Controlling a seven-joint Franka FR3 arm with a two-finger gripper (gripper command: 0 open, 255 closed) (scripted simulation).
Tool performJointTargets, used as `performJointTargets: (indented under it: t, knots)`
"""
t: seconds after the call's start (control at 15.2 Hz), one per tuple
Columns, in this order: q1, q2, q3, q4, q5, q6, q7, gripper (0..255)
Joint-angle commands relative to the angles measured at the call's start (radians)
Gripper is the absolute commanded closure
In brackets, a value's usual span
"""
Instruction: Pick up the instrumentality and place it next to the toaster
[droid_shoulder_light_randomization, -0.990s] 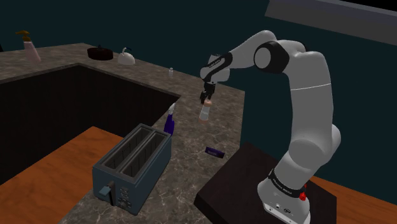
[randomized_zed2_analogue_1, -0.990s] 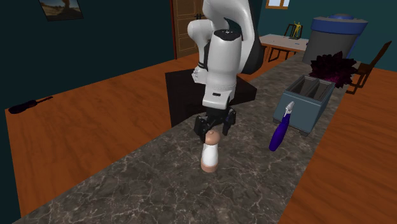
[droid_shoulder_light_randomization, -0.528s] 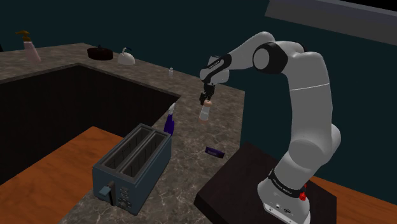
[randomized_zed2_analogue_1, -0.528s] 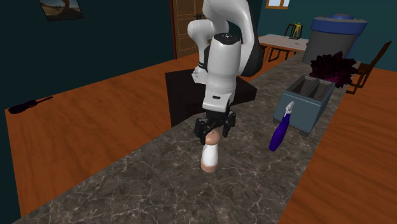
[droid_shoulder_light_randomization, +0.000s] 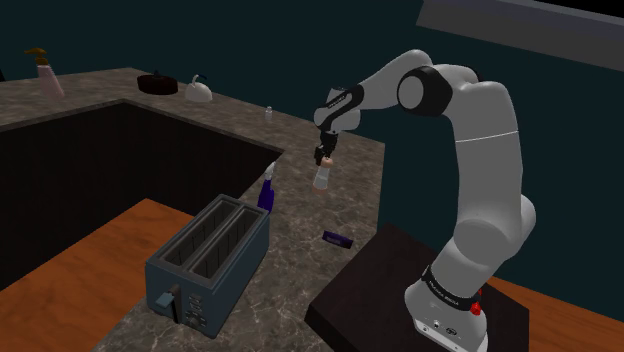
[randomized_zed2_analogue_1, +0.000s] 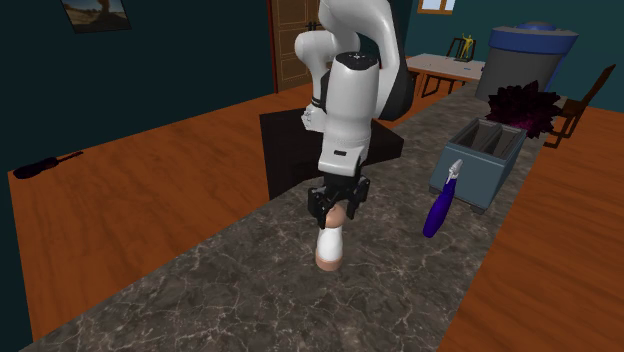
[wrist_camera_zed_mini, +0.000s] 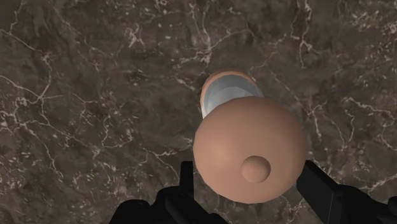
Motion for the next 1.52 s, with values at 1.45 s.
performJointTargets:
  t: [1.45]
  knots:
    - [0.018,-0.143,-0.025,0.048,-0.036,-0.189,0.015,255]
